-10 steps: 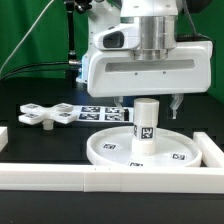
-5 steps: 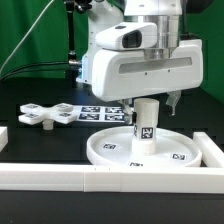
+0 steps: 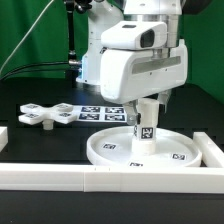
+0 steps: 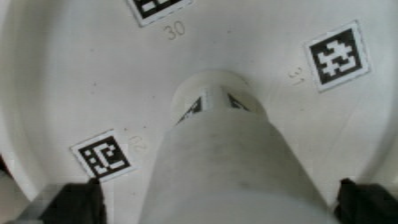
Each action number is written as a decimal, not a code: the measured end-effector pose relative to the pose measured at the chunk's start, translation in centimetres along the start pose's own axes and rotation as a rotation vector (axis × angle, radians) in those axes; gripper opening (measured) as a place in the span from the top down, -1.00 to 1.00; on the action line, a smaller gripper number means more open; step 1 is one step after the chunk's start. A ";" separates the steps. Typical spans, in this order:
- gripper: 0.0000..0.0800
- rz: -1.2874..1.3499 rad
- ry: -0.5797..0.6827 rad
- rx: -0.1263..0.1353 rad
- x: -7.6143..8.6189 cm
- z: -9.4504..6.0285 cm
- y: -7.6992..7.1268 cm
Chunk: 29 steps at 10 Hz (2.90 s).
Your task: Assemble round table
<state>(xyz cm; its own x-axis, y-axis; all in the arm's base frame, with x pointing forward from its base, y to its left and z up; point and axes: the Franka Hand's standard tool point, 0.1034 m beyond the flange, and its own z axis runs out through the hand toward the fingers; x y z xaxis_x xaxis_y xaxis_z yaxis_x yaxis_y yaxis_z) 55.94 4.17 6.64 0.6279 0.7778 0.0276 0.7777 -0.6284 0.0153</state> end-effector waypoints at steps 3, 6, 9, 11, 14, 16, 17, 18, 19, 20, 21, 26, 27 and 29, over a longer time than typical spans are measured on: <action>-0.62 -0.236 -0.018 -0.012 0.3 0.0 -0.3; -0.62 -0.412 -0.033 -0.018 0.2 0.1 -0.4; -0.62 -0.594 -0.043 -0.020 0.0 0.1 -0.2; -0.62 -0.661 -0.048 -0.021 -0.1 0.1 -0.1; -0.01 -0.677 -0.051 -0.020 -0.3 0.1 0.0; -0.02 -0.643 -0.050 -0.020 -0.3 0.1 0.0; -0.02 -0.638 -0.050 -0.021 -0.3 0.1 0.0; -0.02 -0.577 -0.049 -0.021 -0.3 0.2 0.0; -0.02 -0.435 -0.047 -0.022 -0.3 0.2 0.0; -0.02 -0.306 -0.051 -0.017 -0.3 0.2 -0.1; -0.02 -0.194 -0.053 -0.006 -0.4 0.2 -0.2; -0.02 0.112 -0.042 -0.012 -0.3 0.2 -0.2; -0.02 0.231 -0.038 -0.009 -0.4 0.2 -0.2; -0.02 0.502 -0.033 0.002 -0.5 0.2 -0.3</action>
Offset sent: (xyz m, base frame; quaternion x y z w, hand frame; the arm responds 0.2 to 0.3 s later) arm -0.0057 0.0098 -0.0023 0.0023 -0.0028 -0.2009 0.9796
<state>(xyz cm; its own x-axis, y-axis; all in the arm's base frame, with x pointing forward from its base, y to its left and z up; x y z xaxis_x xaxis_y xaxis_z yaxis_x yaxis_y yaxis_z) 55.40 4.01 6.43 0.9254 0.3790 -0.0003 0.3790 -0.9254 0.0058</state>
